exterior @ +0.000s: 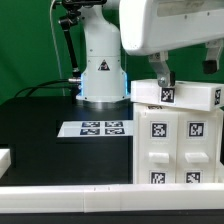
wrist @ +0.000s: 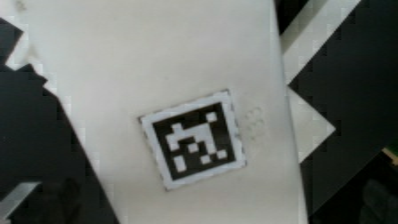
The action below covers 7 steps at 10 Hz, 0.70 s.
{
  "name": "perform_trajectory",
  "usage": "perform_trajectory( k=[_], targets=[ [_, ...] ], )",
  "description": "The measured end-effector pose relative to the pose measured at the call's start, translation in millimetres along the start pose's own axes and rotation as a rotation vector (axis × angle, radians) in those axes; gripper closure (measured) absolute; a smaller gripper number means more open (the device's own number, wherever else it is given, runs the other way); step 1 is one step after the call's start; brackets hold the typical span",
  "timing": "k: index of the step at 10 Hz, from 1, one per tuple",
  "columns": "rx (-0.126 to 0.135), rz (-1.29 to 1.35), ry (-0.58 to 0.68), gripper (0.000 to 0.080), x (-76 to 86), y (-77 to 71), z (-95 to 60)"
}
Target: Assemble cabinet
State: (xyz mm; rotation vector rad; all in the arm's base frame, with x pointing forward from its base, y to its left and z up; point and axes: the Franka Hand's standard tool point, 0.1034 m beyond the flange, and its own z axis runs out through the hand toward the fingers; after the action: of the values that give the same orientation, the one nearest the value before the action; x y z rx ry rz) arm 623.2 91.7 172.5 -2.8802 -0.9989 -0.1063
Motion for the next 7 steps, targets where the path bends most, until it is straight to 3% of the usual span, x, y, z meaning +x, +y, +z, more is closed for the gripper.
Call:
perform_trajectory(
  k=[7],
  targets=[
    [-0.014, -0.027, 0.004, 0.0003, -10.2, 3.4, 13.7]
  ],
)
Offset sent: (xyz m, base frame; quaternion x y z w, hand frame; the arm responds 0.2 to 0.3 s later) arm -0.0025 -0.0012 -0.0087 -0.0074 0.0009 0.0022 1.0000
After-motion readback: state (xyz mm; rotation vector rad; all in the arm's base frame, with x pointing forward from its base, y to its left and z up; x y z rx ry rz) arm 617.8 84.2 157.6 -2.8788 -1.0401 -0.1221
